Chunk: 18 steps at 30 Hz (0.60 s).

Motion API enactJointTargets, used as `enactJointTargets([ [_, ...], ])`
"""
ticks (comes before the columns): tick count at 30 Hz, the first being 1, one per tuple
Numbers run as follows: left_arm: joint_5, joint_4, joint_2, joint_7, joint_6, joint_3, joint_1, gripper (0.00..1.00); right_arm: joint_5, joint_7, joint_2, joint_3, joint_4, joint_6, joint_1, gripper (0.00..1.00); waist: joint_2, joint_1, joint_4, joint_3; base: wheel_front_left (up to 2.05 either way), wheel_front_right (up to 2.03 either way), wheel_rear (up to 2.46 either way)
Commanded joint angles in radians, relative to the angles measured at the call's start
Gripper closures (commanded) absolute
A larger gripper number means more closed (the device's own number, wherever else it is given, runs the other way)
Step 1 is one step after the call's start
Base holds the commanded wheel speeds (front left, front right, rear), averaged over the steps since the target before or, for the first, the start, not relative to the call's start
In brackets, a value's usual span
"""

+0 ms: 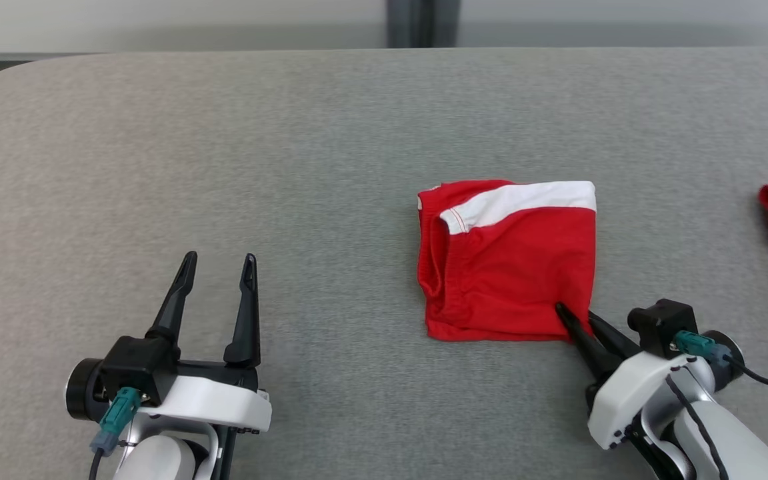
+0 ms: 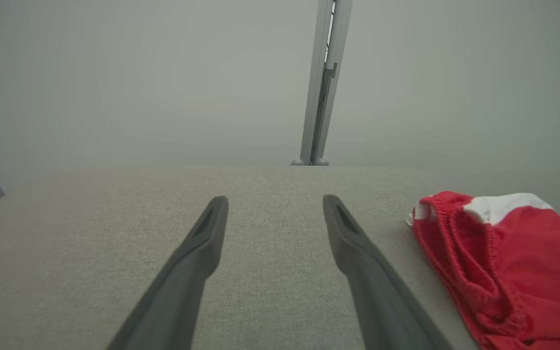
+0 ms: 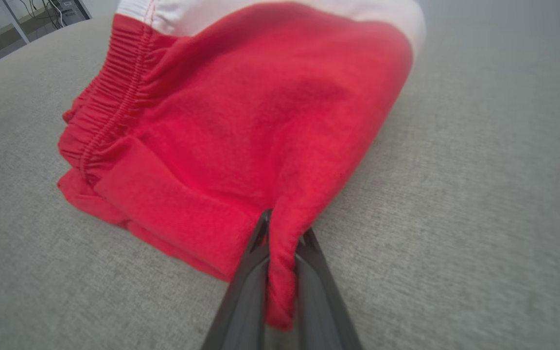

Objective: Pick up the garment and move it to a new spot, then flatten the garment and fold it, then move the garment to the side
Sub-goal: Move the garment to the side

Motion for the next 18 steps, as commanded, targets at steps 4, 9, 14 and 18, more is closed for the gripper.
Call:
enactJointTargets([
  [4,0.008,-0.015,0.028,0.006,-0.009,0.005,-0.018,0.0,-0.043,-0.001,-0.066,-0.005,-0.076,-0.002,0.043,1.0,0.0,0.0,-0.132,-0.003,0.0,0.0,0.0],
  [9,0.015,-0.034,0.055,0.029,-0.015,-0.001,-0.029,0.0,-0.073,0.024,-0.114,-0.016,-0.137,-0.002,0.067,1.0,0.0,0.0,-0.255,0.005,0.0,0.0,0.0],
  [14,0.033,-0.056,0.083,0.064,-0.017,-0.009,-0.057,0.0,-0.091,0.028,-0.15,-0.025,-0.171,-0.002,0.013,1.0,0.0,0.0,-0.354,0.031,0.0,0.0,0.0],
  [18,0.044,-0.071,0.09,0.085,-0.019,-0.019,-0.082,0.0,-0.093,0.009,-0.164,-0.035,-0.16,-0.002,-0.058,1.0,0.0,0.0,-0.406,0.06,0.0,0.0,0.0],
])
